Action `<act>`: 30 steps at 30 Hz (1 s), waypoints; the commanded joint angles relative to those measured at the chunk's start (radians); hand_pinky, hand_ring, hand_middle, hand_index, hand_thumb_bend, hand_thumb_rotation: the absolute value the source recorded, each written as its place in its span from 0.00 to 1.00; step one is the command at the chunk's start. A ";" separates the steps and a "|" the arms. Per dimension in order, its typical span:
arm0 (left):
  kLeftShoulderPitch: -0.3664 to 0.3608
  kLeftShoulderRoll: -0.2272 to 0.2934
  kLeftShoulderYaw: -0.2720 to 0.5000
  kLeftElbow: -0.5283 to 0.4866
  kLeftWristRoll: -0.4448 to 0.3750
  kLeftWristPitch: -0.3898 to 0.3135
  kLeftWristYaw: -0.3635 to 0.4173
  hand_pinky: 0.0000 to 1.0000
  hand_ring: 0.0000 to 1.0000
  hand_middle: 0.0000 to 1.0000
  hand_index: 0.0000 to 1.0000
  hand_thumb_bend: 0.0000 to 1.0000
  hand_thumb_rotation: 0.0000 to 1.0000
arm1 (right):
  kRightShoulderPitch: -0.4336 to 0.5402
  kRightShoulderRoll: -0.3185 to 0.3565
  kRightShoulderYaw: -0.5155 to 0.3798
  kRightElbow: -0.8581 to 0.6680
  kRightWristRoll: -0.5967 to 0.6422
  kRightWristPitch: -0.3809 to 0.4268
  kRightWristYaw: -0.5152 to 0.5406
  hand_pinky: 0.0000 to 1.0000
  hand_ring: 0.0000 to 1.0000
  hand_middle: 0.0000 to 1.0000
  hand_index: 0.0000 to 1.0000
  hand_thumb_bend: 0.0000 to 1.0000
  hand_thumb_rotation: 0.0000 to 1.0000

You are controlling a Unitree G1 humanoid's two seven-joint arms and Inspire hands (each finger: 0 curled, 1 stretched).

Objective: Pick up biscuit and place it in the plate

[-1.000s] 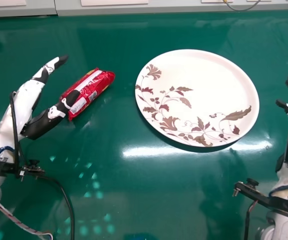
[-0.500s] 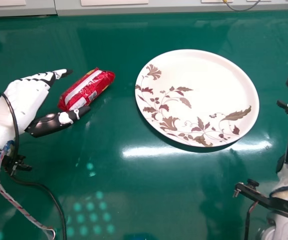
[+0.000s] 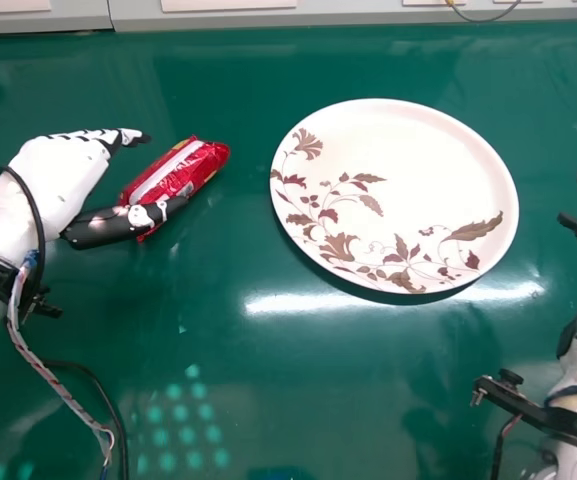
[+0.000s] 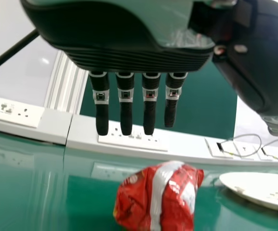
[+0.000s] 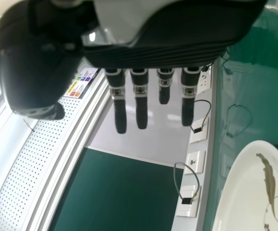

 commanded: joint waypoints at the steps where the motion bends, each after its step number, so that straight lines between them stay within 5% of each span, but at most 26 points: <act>1: -0.012 0.022 -0.020 0.004 0.011 0.007 -0.022 0.71 0.80 0.83 0.86 1.00 0.43 | 0.020 0.014 -0.002 -0.020 -0.005 -0.009 -0.006 0.75 0.82 0.82 0.78 0.67 0.40; 11: -0.082 0.054 -0.082 0.038 0.037 0.052 -0.105 0.73 0.81 0.84 0.86 1.00 0.42 | 0.023 0.020 0.008 -0.023 -0.005 -0.003 -0.007 0.76 0.83 0.83 0.78 0.65 0.38; 30: -0.226 0.099 -0.194 0.224 0.083 0.039 -0.107 0.76 0.82 0.85 0.87 1.00 0.48 | 0.045 0.020 0.007 -0.030 -0.003 -0.012 -0.007 0.74 0.82 0.82 0.78 0.68 0.41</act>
